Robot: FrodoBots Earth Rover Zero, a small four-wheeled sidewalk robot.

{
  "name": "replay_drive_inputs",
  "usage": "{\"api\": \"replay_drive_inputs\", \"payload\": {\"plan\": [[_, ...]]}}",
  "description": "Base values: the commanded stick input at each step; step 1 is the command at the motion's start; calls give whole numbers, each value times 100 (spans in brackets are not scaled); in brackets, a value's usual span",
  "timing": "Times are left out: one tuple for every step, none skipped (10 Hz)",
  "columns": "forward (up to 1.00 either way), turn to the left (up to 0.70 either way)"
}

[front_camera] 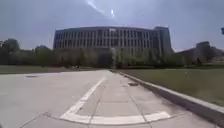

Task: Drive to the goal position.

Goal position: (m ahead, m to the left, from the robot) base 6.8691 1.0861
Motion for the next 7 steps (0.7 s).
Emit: {"api": "replay_drive_inputs", "payload": {"plan": [[70,0],[70,0],[70,0],[70,0],[70,0],[70,0],[70,0]]}}
